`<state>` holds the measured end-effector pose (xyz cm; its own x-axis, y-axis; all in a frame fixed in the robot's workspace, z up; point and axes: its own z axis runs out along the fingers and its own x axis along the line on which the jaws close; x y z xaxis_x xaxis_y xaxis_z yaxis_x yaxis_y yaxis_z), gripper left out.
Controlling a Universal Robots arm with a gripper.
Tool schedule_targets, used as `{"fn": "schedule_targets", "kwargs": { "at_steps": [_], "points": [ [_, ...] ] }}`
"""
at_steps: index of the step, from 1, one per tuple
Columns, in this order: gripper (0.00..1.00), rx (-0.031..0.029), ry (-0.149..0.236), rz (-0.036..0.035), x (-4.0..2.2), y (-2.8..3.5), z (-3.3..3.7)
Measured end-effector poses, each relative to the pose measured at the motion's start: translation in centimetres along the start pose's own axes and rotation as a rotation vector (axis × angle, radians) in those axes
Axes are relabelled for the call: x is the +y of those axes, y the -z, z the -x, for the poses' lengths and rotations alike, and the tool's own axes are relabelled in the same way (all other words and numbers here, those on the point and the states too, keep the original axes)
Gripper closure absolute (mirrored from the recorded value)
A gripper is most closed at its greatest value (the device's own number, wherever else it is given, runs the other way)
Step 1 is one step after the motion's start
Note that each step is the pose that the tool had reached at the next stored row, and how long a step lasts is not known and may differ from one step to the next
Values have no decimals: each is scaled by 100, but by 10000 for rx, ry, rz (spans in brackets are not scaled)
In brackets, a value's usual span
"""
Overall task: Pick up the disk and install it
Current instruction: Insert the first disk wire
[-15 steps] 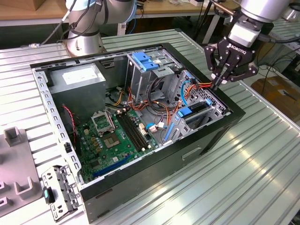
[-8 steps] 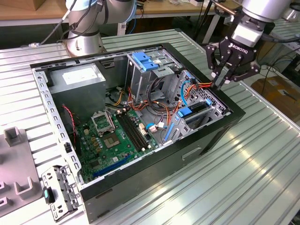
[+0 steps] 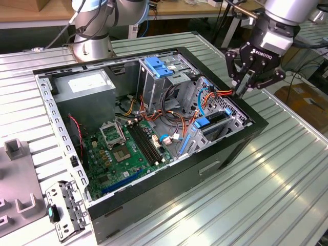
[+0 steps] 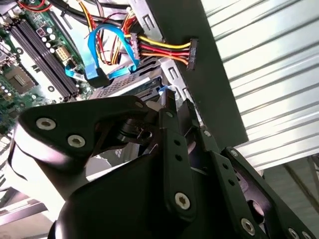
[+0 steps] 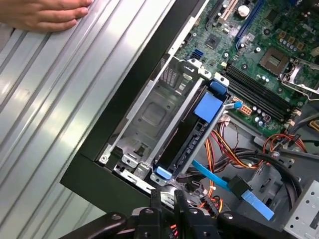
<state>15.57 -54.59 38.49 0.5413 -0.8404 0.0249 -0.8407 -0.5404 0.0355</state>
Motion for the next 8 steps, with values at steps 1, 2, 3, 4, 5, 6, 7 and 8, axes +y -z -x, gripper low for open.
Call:
{"fn": "schedule_targets", "kwargs": {
  "at_steps": [1,2,3,4,5,6,7,8],
  "points": [
    [75,0,16,-1,-21,-1,-2],
    [75,0,26,-1,-44,-2,-3],
    [75,1,36,0,-63,-2,-3],
    [75,1,46,-1,-82,-2,-1],
    [75,2,56,-1,-99,-2,1],
    [75,2,69,-1,-118,-2,2],
    [75,2,92,-2,-144,-3,-1],
    [75,4,136,-3,-174,-3,-4]
  ]
}}
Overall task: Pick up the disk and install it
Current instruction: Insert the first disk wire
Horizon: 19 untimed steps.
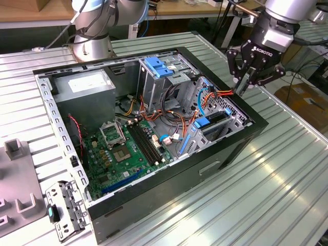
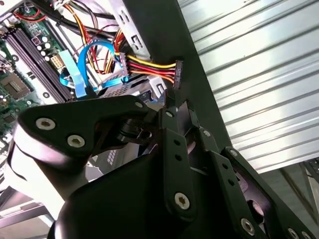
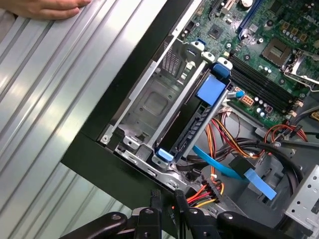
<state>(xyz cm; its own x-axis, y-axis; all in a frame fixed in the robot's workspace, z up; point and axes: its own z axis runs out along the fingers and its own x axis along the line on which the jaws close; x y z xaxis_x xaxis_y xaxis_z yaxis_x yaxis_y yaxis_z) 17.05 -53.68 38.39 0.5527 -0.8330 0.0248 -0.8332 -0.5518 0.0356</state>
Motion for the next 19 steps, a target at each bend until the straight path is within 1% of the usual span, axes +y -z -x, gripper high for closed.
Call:
{"fn": "schedule_targets", "kwargs": {
  "at_steps": [2,3,19],
  "points": [
    [75,4,96,-2,-32,1,-2],
    [75,5,117,-2,-35,1,-1],
    [75,6,161,-4,-37,0,-1]
  ]
}}
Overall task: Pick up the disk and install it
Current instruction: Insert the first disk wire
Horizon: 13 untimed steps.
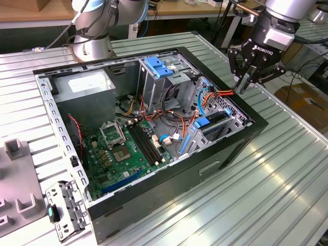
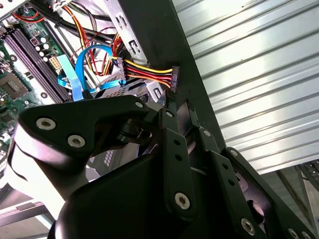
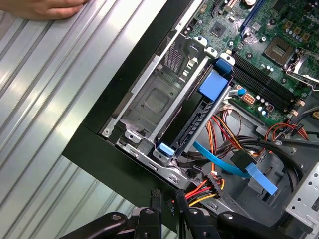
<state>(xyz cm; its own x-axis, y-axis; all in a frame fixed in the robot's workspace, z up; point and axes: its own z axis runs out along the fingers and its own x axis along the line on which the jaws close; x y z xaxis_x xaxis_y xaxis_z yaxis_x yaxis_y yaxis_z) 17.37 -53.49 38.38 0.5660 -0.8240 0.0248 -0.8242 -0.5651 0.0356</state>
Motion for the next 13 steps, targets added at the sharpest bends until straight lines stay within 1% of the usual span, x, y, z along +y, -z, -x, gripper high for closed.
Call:
{"fn": "schedule_targets", "kwargs": {
  "at_steps": [1,2,3,4,5,6,10,11,13],
  "points": [
    [75,2,53,-1,0,0,0],
    [75,7,197,-5,0,-1,0],
    [74,15,430,-11,-1,-4,0],
    [68,21,615,-16,-1,-6,0],
    [68,34,893,-21,-2,-12,0],
    [62,41,1161,-28,-2,-24,1],
    [62,68,1885,-46,-6,-72,5],
    [62,74,2034,-50,-14,-90,16],
    [62,73,2119,-54,-35,-101,44]
  ]
}}
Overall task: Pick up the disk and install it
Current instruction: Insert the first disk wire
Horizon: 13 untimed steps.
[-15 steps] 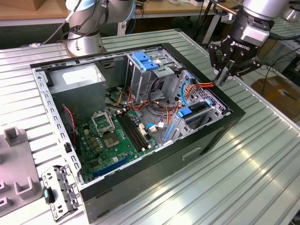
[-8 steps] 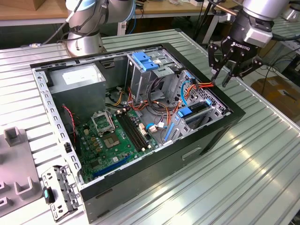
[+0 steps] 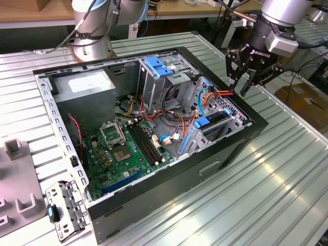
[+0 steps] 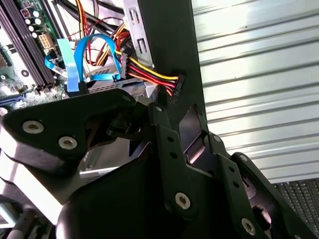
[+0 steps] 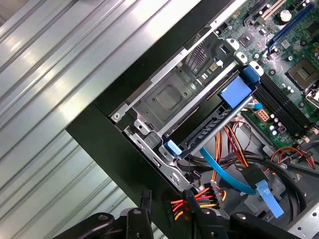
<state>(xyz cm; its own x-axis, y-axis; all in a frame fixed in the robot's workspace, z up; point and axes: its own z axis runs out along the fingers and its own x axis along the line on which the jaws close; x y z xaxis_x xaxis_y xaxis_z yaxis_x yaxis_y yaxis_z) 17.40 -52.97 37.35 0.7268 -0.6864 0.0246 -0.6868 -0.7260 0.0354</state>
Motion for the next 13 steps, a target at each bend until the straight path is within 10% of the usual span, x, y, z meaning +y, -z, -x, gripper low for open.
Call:
{"fn": "schedule_targets", "kwargs": {
  "at_steps": [13],
  "points": [
    [62,2,35,-1,-8,-2,7]
  ]
}}
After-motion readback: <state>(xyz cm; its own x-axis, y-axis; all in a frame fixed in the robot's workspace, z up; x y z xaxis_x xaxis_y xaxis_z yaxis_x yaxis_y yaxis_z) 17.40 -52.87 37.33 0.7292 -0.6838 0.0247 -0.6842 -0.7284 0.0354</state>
